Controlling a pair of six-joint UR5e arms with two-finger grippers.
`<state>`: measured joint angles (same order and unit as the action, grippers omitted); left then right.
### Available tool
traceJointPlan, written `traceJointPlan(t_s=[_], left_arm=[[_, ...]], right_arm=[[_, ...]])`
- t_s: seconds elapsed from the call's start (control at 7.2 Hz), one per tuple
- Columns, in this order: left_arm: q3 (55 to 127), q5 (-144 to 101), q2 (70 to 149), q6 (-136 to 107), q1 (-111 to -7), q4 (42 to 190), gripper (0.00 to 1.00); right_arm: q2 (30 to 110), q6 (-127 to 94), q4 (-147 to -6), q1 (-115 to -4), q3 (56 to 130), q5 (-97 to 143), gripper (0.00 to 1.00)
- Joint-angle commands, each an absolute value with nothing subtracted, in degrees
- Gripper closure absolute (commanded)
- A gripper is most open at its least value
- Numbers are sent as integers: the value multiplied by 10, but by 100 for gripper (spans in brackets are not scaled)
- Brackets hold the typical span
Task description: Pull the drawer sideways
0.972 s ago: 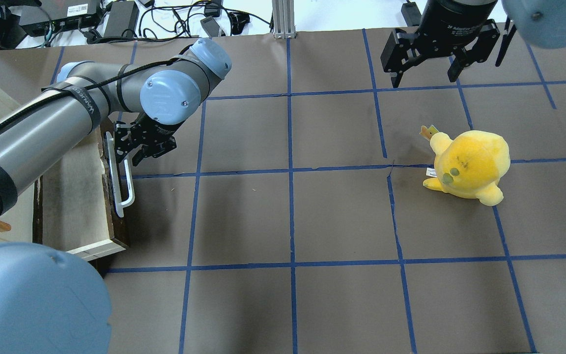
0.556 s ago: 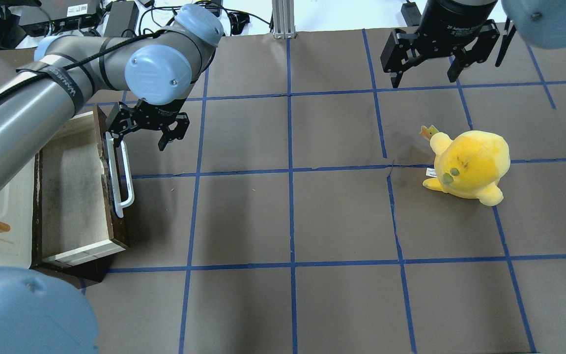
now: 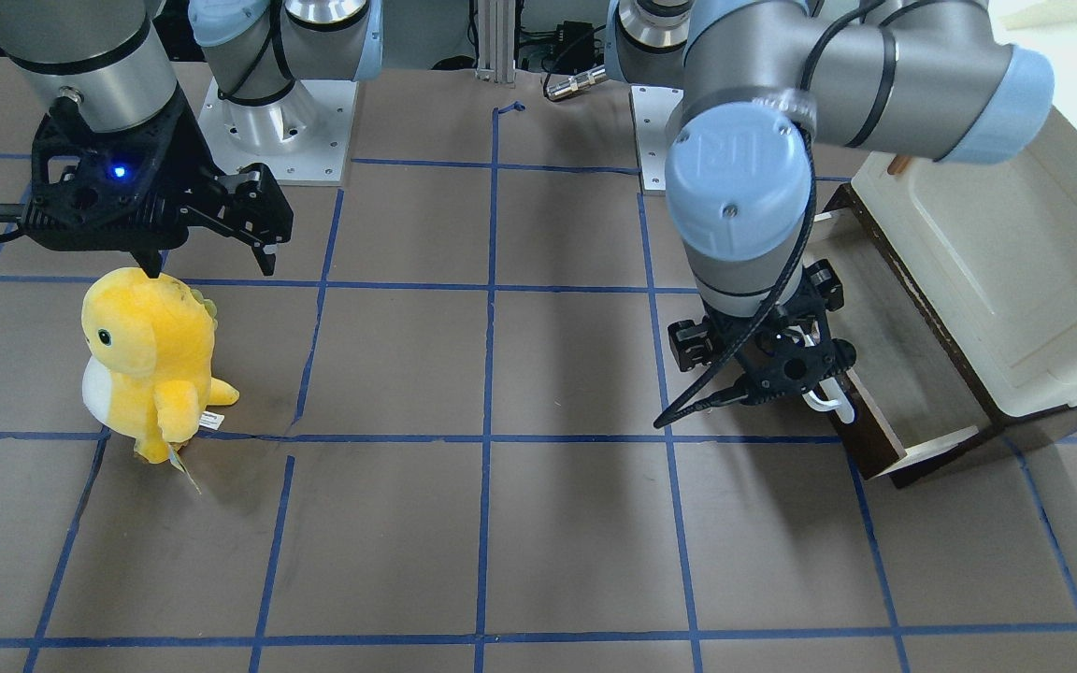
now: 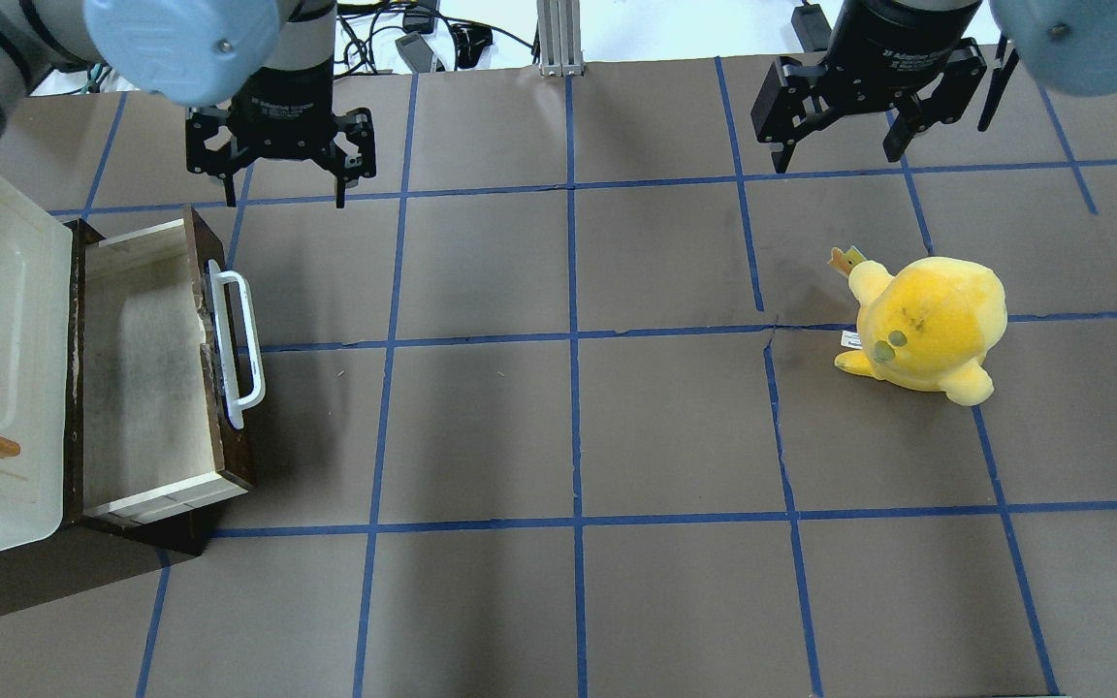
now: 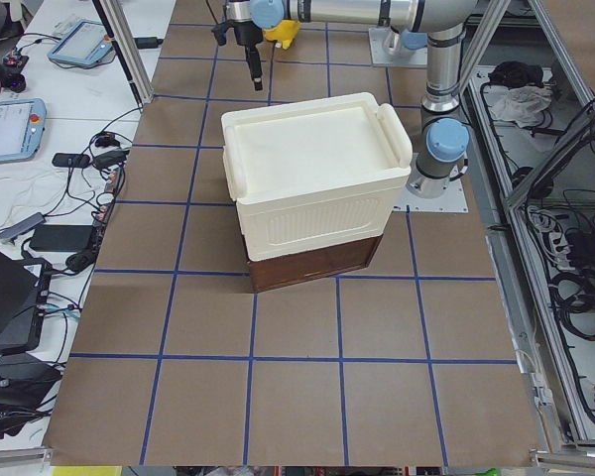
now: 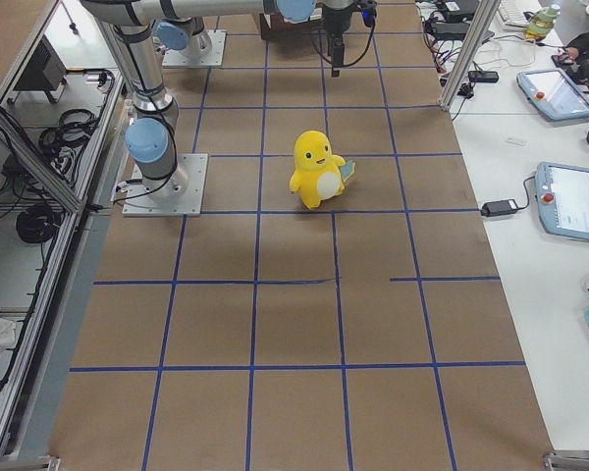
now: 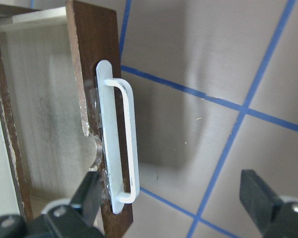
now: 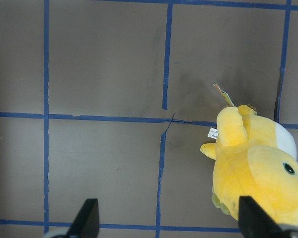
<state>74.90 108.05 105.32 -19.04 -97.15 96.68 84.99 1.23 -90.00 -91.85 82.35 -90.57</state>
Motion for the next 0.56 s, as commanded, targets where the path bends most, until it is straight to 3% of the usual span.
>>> traceJointPlan(t_s=[0.0, 0.42], left_arm=[[744, 1054, 1013, -121, -946, 969, 0], [768, 906, 968, -1, -871, 966, 0]], right_arm=[[850, 12, -900, -918, 824, -906, 0], [850, 12, -900, -918, 824, -906, 0]])
